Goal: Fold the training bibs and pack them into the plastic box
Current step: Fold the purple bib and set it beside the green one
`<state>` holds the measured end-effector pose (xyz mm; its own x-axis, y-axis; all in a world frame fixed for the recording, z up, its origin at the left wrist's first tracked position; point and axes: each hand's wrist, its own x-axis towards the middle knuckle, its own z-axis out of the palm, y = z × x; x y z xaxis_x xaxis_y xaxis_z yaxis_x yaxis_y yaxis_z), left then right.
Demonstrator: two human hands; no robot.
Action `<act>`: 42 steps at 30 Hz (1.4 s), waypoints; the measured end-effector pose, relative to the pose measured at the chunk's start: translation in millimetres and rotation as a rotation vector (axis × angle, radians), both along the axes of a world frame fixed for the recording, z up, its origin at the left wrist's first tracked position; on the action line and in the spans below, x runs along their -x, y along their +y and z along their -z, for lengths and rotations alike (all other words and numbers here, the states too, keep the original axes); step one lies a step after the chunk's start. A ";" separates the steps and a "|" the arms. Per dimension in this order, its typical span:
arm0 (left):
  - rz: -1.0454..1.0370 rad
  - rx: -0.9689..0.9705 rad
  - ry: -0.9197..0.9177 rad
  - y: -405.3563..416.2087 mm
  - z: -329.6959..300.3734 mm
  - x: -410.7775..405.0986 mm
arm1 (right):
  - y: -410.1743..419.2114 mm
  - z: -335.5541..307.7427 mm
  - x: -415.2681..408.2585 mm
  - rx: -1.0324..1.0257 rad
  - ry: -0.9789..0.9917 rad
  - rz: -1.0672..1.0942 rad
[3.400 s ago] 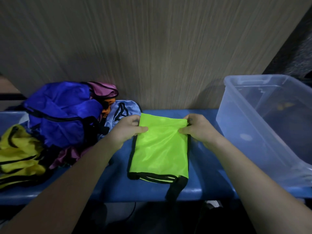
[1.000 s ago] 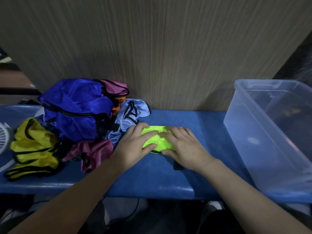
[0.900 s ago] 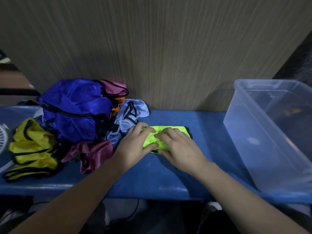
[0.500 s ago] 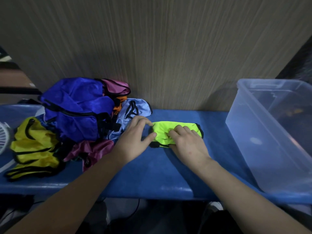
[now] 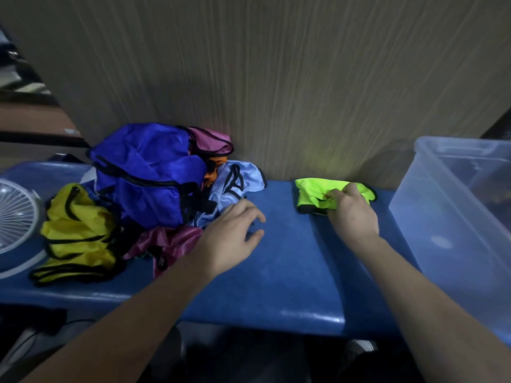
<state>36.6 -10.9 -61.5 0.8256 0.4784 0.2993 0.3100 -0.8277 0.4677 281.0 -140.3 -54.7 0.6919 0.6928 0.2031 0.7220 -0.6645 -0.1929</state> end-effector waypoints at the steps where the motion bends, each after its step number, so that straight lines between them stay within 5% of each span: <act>1: -0.004 -0.009 0.000 0.4 -0.1 2.3 | 2.1 0.7 -1.7 -0.007 0.007 0.019; 6: -0.037 -0.023 -0.035 9.3 1.4 17.5 | 5.6 -8.8 -2.3 0.017 0.043 0.080; 12: -0.166 -0.176 -0.120 31.3 -17.3 40.0 | 20.3 -27.9 42.1 -0.107 -0.160 -0.053; 20: -0.260 -0.284 -0.418 58.7 -64.0 88.3 | 40.9 -18.7 91.9 -0.176 0.059 -0.318; 26: -0.530 -0.554 -0.119 91.8 -54.2 118.0 | 42.1 -15.2 112.0 -0.154 0.084 -0.441; 29: -0.549 -0.497 -0.017 93.7 -42.6 120.1 | 40.7 -12.1 117.2 -0.130 0.087 -0.463; 36: -0.413 -0.483 -0.177 80.3 -59.7 102.8 | 33.4 -20.0 124.0 -0.117 0.131 -0.511; 42: -0.275 -0.245 -0.085 58.8 -66.7 84.0 | 28.0 -25.4 129.1 -0.134 0.257 -0.543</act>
